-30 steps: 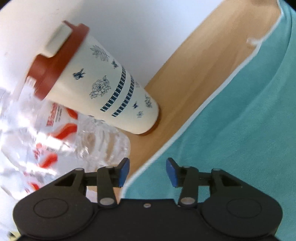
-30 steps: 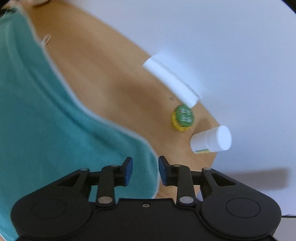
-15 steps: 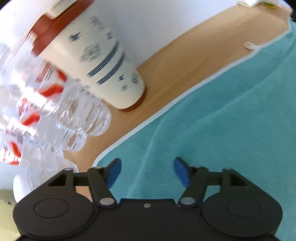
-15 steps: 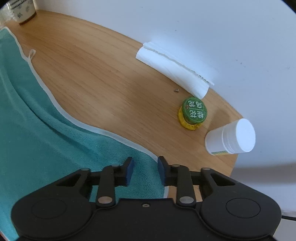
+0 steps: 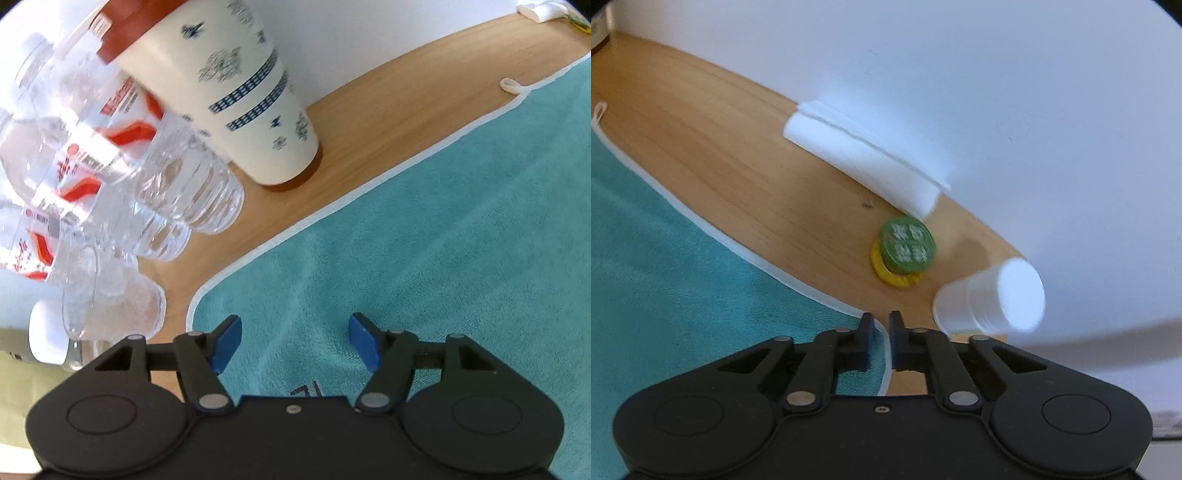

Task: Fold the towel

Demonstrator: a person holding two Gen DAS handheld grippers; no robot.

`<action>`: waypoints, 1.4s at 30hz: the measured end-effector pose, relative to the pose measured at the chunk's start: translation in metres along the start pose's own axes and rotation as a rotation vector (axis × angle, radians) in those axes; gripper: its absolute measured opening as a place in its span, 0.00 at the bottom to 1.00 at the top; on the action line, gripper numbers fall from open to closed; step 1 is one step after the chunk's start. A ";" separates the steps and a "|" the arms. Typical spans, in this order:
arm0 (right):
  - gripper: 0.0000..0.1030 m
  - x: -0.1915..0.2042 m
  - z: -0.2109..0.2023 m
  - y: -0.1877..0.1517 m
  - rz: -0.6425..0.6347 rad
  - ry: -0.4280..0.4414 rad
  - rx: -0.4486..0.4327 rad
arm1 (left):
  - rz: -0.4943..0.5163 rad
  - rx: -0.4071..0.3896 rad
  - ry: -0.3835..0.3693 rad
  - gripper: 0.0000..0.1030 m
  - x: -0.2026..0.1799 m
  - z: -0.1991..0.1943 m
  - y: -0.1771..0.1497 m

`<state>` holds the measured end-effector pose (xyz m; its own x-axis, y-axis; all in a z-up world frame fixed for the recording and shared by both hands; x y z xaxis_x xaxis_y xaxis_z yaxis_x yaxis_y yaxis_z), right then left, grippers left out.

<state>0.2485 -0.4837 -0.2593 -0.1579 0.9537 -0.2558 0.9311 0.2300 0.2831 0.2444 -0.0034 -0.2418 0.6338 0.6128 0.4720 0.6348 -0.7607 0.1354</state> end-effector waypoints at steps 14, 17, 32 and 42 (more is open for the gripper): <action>0.09 0.049 -0.040 0.033 0.009 0.099 -0.036 | -0.025 -0.093 0.115 0.65 0.030 0.001 0.021; 0.09 0.068 -0.033 0.031 0.020 0.134 -0.005 | 0.025 -0.084 0.129 0.64 0.026 0.008 0.022; 0.28 0.079 -0.020 0.020 0.153 0.126 0.018 | 0.025 -0.071 0.205 0.65 0.020 0.009 0.013; 0.37 0.090 -0.049 0.012 0.122 0.076 -0.020 | -0.072 -0.040 0.194 0.65 0.033 0.008 -0.006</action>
Point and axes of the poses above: each gripper's, at about its wrist camera, not at the fingertips, and z roughly the way its jaws point, x to its left, y to its top, the point moved 4 cm from there along z, roughly the way its jaws point, and after that the axes turned 15 degrees about z, right-handed, at the moved point
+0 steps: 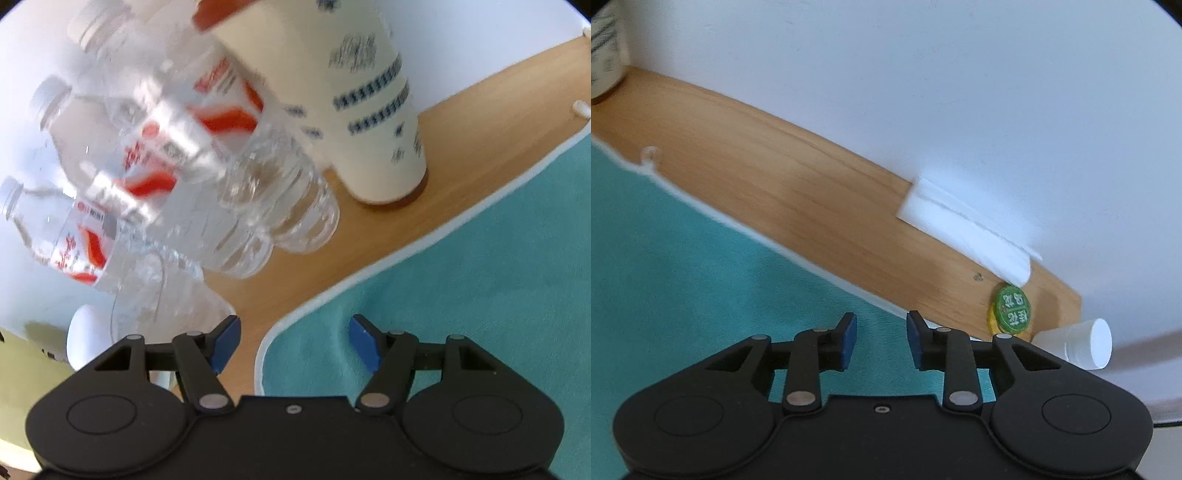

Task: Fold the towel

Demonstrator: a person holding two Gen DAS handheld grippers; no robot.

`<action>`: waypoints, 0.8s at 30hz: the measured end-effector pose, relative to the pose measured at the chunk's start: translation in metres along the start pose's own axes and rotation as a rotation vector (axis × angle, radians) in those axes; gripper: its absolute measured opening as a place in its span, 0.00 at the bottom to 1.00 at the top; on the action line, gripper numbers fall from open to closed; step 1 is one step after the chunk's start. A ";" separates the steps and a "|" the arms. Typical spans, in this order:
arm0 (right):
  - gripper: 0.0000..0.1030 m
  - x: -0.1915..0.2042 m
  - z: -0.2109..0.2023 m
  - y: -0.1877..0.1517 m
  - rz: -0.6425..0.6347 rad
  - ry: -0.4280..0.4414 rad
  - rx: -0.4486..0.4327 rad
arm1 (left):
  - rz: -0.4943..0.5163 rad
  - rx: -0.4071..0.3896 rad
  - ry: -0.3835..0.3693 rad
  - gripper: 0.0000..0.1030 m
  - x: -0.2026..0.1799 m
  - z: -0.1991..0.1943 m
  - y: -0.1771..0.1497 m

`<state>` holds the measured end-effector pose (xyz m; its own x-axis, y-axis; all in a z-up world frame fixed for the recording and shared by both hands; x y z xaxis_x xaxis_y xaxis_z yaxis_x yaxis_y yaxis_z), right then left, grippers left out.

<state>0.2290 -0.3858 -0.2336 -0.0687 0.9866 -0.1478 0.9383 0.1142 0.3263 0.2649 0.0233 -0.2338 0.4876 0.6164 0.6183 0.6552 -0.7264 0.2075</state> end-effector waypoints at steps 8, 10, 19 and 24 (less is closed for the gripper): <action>0.42 -0.005 0.006 -0.019 0.134 0.014 0.024 | -0.057 0.006 -0.012 0.78 0.008 -0.001 -0.008; 0.45 -0.014 0.008 -0.021 0.217 0.028 0.030 | -0.077 0.010 -0.021 0.78 0.010 -0.003 -0.009; 0.52 -0.036 0.001 -0.027 0.306 -0.025 -0.004 | -0.205 0.024 -0.090 0.83 0.034 -0.047 -0.027; 0.52 -0.054 -0.030 -0.044 0.362 -0.013 -0.060 | -0.201 0.019 -0.035 0.99 0.039 -0.077 -0.037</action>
Point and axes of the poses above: each gripper's, at about its wrist camera, not at the fingertips, and z roughly the way its jaws point, x to its left, y to its top, the point moved 4 cm from there along z, roughly the way its jaws point, and after that the axes turned 15 degrees about z, right-handed, at the moved point
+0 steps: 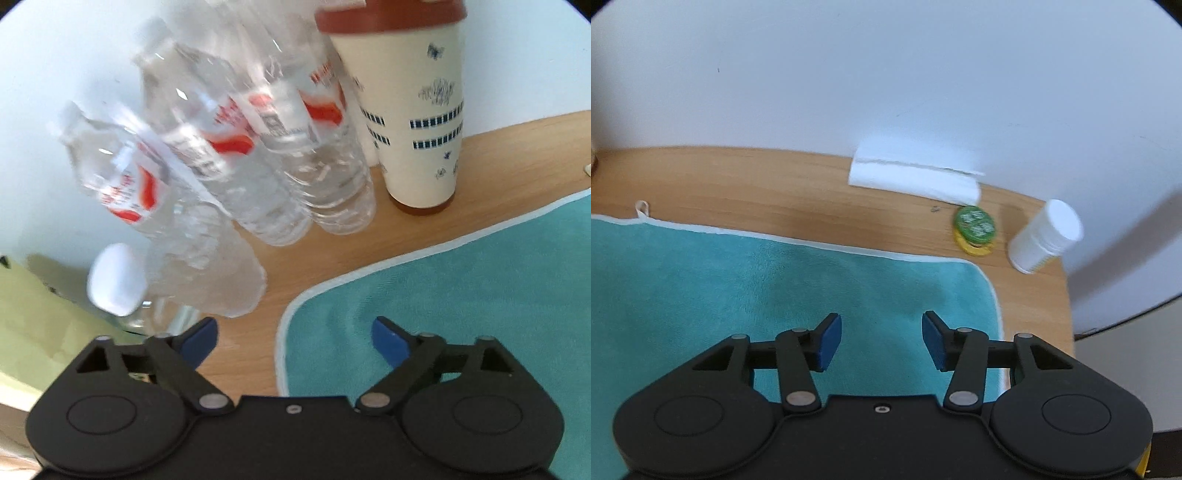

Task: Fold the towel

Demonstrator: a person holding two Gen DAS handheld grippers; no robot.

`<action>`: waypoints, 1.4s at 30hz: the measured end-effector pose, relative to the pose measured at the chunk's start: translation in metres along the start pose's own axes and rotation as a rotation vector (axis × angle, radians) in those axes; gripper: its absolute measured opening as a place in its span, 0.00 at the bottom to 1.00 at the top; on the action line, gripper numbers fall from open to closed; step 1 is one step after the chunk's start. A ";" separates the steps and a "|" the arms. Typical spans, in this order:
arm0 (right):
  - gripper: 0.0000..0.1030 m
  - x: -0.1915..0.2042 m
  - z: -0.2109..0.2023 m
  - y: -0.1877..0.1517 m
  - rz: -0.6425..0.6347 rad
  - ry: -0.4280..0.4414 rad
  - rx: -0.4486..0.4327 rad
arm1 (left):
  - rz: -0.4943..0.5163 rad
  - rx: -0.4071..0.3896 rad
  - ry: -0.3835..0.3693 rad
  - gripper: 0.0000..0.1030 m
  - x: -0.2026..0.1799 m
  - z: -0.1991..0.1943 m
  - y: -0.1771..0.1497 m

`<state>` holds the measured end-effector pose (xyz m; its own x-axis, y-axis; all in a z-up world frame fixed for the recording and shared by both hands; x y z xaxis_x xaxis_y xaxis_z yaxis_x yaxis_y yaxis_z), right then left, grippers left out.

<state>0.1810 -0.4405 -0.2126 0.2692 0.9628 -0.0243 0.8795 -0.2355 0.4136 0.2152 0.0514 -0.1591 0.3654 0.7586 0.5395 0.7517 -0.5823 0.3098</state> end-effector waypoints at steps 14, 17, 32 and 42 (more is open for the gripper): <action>0.53 0.006 -0.048 -0.089 0.109 0.044 0.047 | -0.045 0.025 -0.148 0.99 -0.013 -0.053 -0.047; 0.53 0.013 -0.050 -0.109 0.103 0.055 0.067 | -0.048 0.047 -0.183 0.99 -0.024 -0.052 -0.061; 0.75 0.001 -0.036 -0.151 0.216 -0.022 0.116 | 0.031 0.035 -0.268 0.99 -0.053 -0.039 -0.078; 0.76 -0.003 -0.078 -0.155 0.254 -0.107 0.005 | 0.126 -0.187 -0.350 0.99 -0.049 -0.081 -0.022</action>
Point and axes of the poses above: each gripper's, at about its wrist camera, not at the fingertips, and z roughly the way its jaws point, x to its left, y to its top, the point moved 4 cm from there along z, roughly the way its jaws point, and after that the axes turned 15 degrees about z, right-handed, at the moved point
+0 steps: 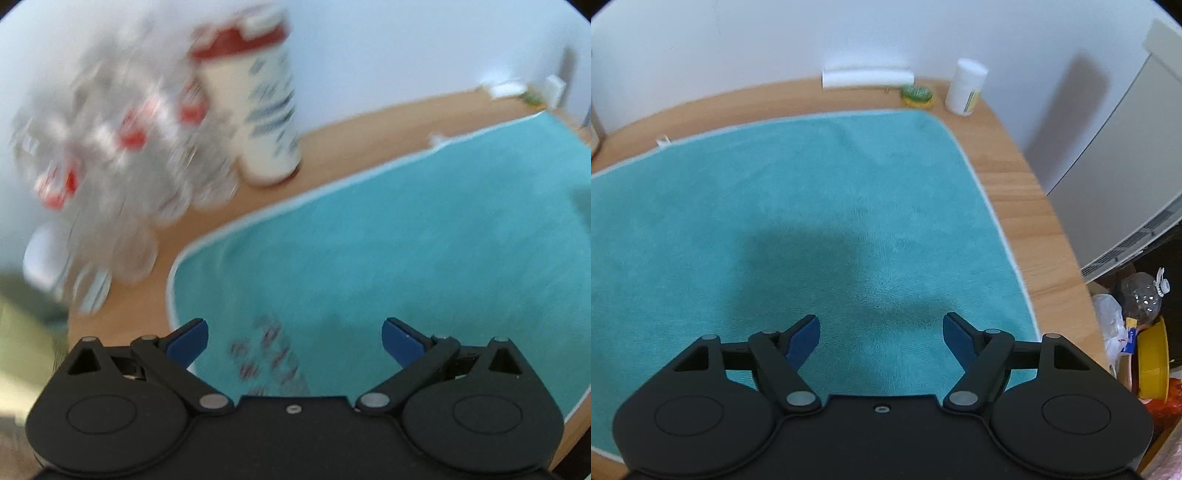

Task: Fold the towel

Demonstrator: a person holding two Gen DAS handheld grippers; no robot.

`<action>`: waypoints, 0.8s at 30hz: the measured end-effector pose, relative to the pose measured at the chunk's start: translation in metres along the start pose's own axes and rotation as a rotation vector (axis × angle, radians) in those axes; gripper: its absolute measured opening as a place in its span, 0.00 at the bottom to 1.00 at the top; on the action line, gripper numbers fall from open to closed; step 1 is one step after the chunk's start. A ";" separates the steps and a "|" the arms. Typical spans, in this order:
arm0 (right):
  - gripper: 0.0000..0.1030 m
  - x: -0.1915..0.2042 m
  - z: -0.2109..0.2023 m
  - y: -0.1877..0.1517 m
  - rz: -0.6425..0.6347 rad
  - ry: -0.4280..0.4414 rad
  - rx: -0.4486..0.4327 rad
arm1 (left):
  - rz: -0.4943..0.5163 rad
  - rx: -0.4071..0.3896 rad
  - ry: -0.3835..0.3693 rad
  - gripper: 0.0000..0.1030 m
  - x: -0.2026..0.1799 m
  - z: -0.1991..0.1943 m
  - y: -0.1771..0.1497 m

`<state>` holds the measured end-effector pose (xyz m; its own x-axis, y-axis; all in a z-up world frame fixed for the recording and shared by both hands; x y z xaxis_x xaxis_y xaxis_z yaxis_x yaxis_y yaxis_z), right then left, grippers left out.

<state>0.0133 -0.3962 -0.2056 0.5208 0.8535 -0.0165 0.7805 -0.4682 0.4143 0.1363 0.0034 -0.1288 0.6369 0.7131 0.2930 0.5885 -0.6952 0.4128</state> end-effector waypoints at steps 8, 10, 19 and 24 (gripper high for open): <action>0.76 -0.019 -0.032 -0.012 -0.002 0.017 -0.006 | 0.081 -0.024 0.025 0.99 -0.026 0.000 0.044; 0.76 -0.020 -0.030 -0.014 -0.016 0.035 0.006 | 0.058 0.012 0.045 0.99 -0.029 0.004 0.040; 0.75 0.036 -0.023 0.010 -0.263 0.279 0.055 | -0.223 0.178 0.113 0.99 -0.022 -0.009 -0.036; 0.75 0.114 -0.027 0.038 -0.473 0.437 0.026 | -0.409 0.243 0.167 0.99 -0.013 -0.026 -0.088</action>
<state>0.0931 -0.3110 -0.1669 -0.0663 0.9809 0.1829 0.9020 -0.0195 0.4312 0.0635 0.0573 -0.1463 0.2535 0.9225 0.2912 0.8850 -0.3427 0.3153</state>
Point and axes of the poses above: each gripper's, at about its wrist camera, not at the fingertips, and z roughly the way its jaws point, x to its left, y to its top, the point moved 4 cm from there along z, roughly the way its jaws point, and after that the axes turned 15 degrees about z, right-handed, at the moved point
